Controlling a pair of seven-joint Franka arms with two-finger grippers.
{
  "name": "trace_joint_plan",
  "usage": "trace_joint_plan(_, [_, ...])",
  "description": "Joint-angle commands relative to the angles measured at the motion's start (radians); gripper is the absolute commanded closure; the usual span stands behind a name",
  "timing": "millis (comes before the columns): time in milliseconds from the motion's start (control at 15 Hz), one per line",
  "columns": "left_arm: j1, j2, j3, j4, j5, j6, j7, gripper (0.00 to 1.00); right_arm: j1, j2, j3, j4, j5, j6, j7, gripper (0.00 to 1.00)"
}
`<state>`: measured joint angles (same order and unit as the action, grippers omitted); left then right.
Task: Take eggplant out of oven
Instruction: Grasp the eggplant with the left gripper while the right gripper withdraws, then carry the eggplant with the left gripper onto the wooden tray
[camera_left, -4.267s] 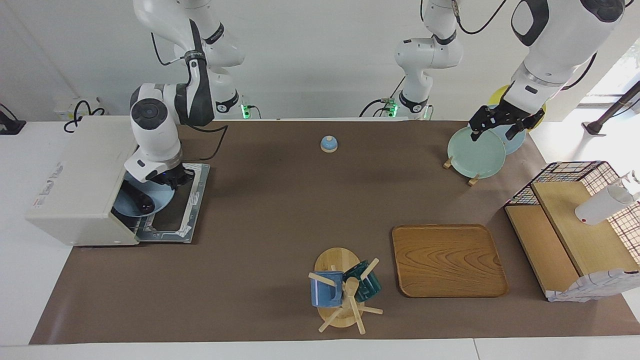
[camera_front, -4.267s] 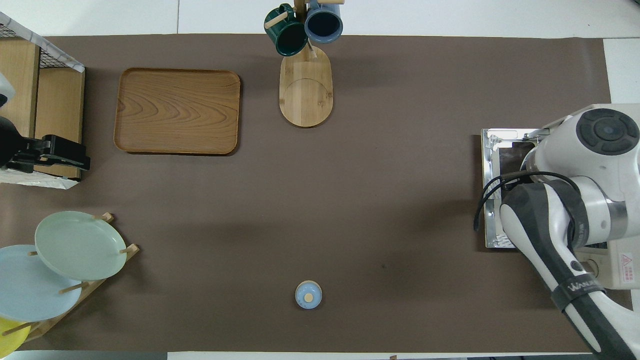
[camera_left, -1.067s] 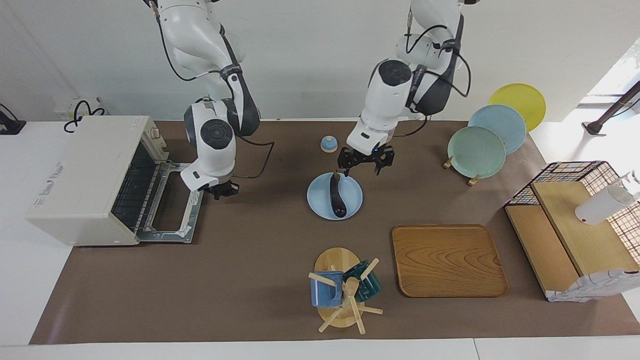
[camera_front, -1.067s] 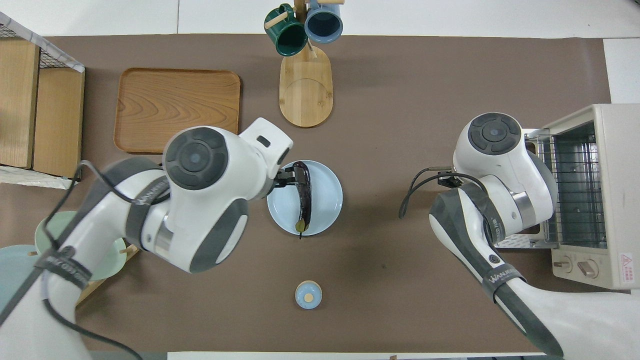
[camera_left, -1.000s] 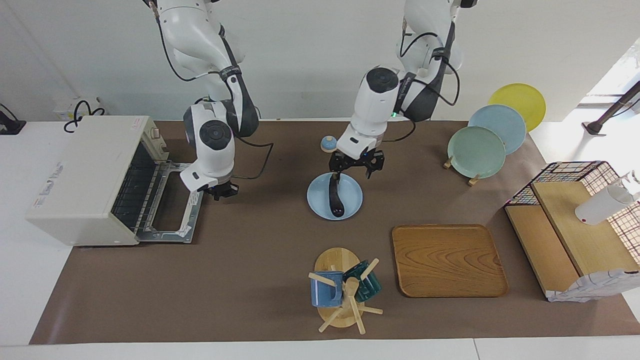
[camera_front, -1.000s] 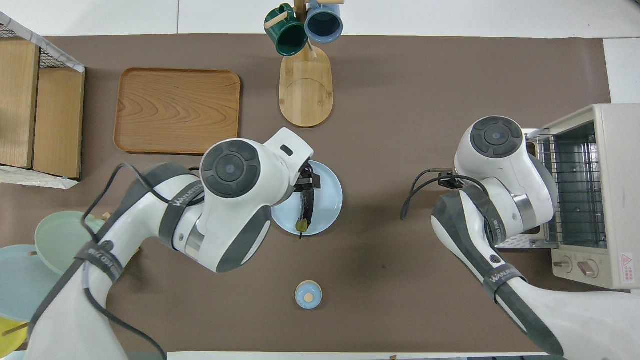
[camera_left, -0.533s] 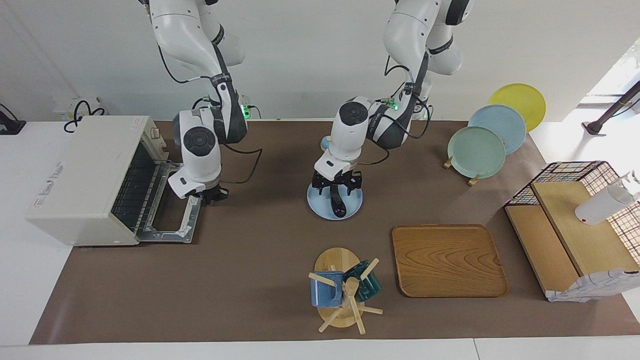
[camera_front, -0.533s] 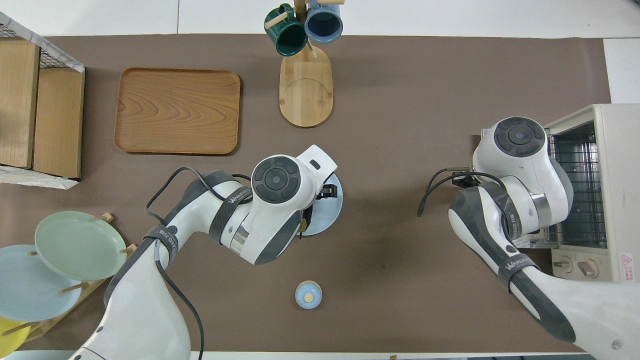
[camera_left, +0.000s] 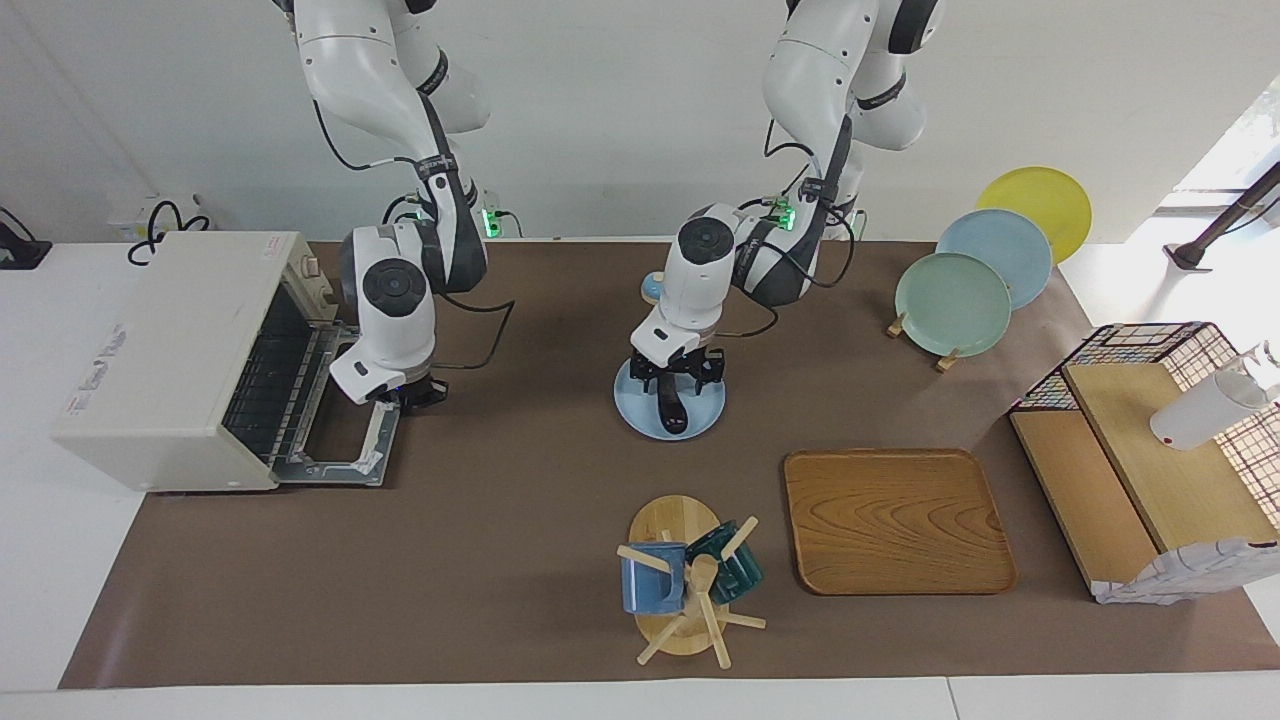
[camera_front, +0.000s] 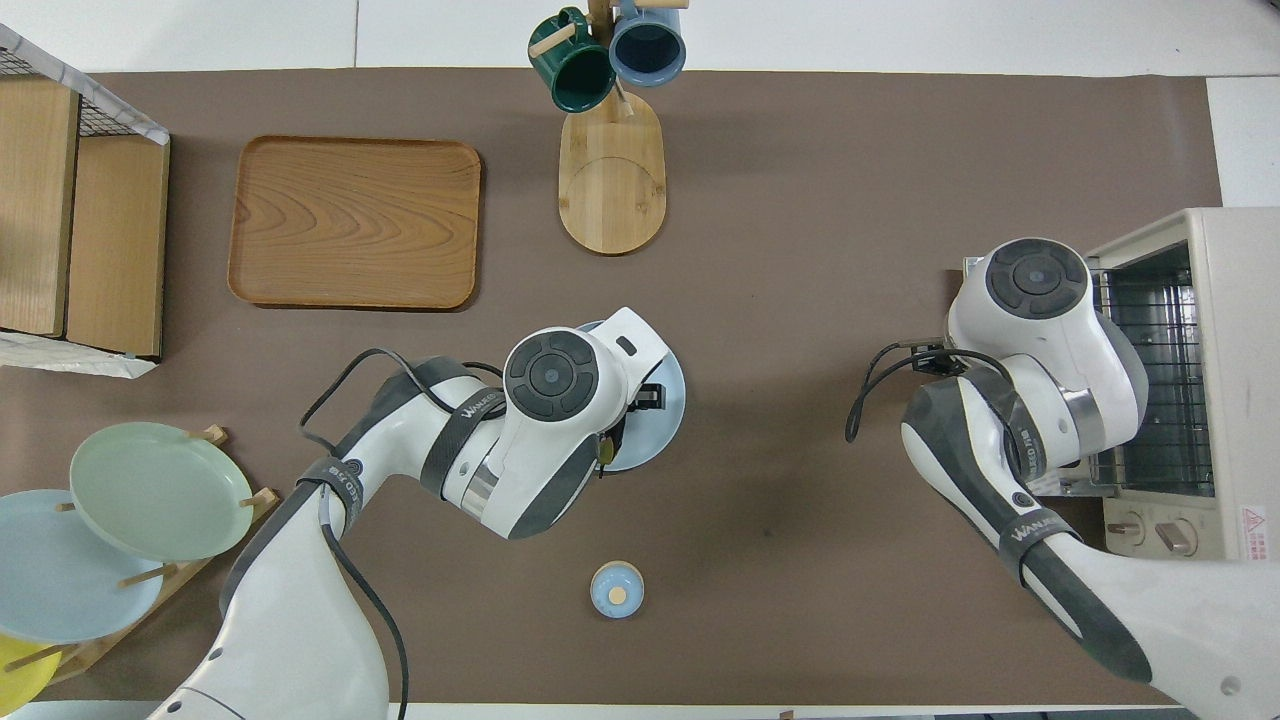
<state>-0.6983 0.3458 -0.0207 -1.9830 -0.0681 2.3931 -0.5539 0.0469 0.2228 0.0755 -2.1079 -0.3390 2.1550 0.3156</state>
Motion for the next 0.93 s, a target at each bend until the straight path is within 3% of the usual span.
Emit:
trace_joint_plan(0, [-0.016, -0.018, 0.016, -0.027, -0.006, 0.017, 0.012, 0.58, -0.033, -0.014, 0.004, 0.1, -0.052, -0.119, -0.114, 1.0])
trace_joint_plan(67, [-0.015, -0.021, 0.016, -0.022, -0.006, 0.011, 0.011, 0.78, -0.041, -0.017, 0.006, 0.138, -0.052, -0.162, -0.147, 1.0])
trace_joint_plan(200, [-0.006, -0.034, 0.016, -0.019, -0.006, -0.008, 0.011, 1.0, -0.048, -0.042, 0.004, 0.199, -0.048, -0.257, -0.219, 1.0])
trace_joint_plan(533, [0.071, -0.108, 0.019, 0.045, -0.006, -0.15, 0.018, 1.0, -0.104, -0.134, 0.004, 0.227, -0.035, -0.382, -0.323, 1.0])
trace_joint_plan(867, [0.255, -0.077, 0.022, 0.237, -0.006, -0.319, 0.159, 1.0, -0.203, -0.155, 0.006, 0.217, -0.023, -0.402, -0.45, 1.0])
